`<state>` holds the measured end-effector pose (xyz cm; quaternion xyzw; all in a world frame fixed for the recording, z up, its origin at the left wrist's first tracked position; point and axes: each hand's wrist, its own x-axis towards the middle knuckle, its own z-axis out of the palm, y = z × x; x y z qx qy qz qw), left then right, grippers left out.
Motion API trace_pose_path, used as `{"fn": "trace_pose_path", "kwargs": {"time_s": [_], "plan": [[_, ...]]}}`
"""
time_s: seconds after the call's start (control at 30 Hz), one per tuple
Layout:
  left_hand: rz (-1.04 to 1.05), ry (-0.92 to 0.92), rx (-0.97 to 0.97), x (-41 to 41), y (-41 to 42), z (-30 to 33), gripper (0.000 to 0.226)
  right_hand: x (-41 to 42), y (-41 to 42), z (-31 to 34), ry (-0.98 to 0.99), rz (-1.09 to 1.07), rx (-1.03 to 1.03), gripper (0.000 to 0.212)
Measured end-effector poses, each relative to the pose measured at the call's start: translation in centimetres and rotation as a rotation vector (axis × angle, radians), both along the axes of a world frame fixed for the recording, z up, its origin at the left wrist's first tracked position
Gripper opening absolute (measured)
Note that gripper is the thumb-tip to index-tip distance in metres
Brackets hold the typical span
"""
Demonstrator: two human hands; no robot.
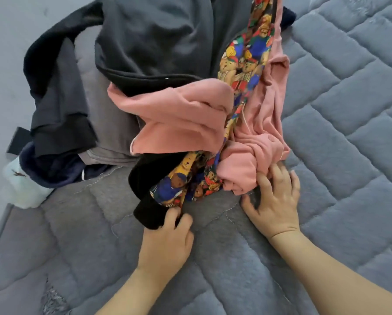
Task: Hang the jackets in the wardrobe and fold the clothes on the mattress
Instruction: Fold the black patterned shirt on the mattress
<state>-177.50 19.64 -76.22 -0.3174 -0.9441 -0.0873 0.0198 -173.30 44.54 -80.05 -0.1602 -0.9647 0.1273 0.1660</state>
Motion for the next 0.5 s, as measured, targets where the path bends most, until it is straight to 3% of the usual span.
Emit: {"fn": "trace_pose_path", "kwargs": {"time_s": [0.13,0.5], "plan": [[0.147,-0.055,-0.041,-0.1,2.5,-1.3,0.032,0.0,0.1,-0.2,0.016,0.011,0.01,0.047],[0.179,0.051,0.065,0.0,2.4,-2.0,0.023,0.7,-0.4,1.9,0.039,0.063,-0.005,0.019]]}}
